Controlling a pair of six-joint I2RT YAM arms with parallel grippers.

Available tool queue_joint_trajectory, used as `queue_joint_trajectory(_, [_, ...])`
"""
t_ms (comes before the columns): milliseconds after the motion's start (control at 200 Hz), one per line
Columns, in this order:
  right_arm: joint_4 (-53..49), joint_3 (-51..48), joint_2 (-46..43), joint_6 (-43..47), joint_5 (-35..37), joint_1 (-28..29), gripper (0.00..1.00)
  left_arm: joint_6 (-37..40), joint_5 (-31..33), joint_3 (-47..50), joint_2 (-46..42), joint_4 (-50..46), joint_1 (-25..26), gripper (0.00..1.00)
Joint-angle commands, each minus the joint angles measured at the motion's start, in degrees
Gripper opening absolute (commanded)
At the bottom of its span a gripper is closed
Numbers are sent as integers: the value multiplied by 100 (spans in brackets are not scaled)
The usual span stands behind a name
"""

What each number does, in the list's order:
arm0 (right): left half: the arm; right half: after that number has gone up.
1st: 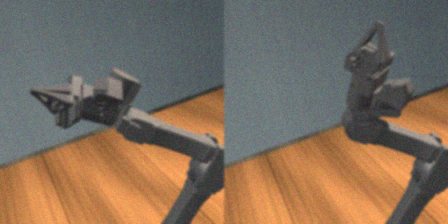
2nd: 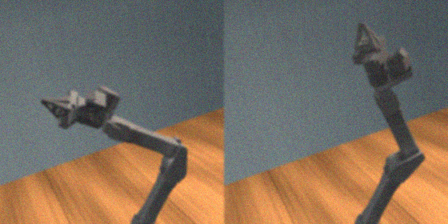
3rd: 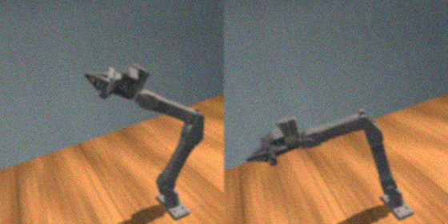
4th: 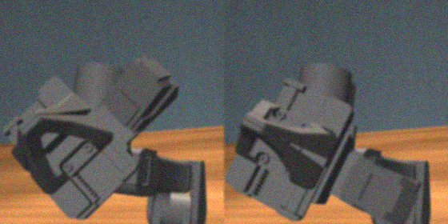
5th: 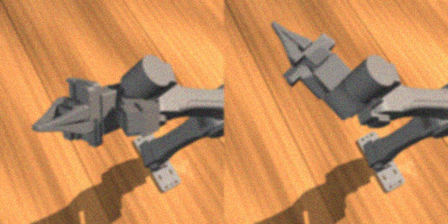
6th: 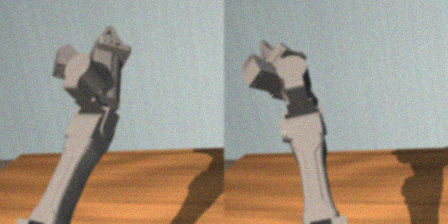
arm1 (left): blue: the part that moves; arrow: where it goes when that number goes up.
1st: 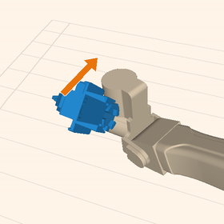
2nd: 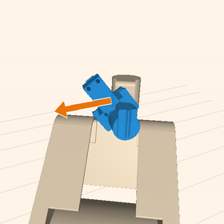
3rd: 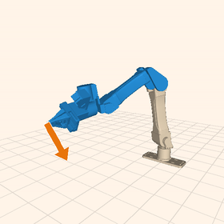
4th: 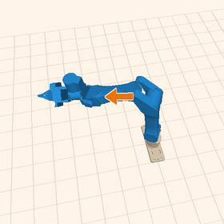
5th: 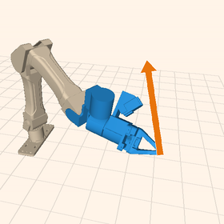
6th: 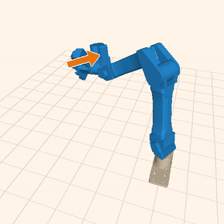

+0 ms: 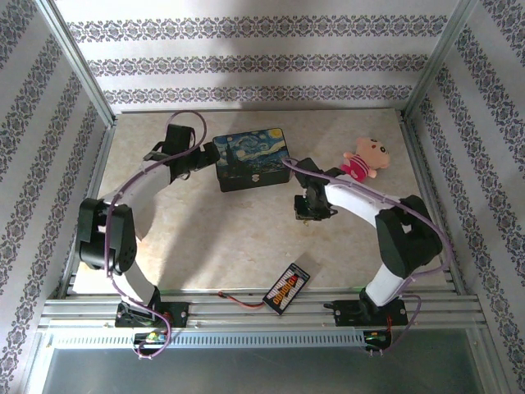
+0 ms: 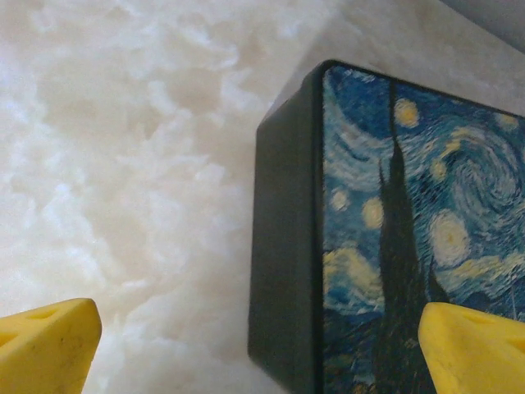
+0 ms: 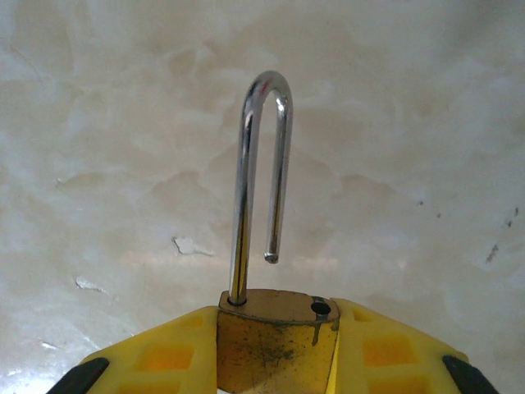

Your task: Unlock a padlock with a key

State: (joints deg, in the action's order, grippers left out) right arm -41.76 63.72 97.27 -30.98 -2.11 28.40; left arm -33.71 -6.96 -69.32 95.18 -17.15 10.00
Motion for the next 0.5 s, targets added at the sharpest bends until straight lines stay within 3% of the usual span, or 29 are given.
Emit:
queue_joint_trajectory(0, [-388, 378, 319, 184, 286, 98, 0, -175, -61, 269, -354, 196, -67, 99])
queue_joint_trajectory(315, [-309, 885, 1193, 347, 246, 296, 0, -212, 78, 711, -823, 220, -190, 99])
queue_joint_trajectory(495, [-187, 896, 1394, 274, 220, 415, 10, -240, 58, 805, -822, 238, -235, 99])
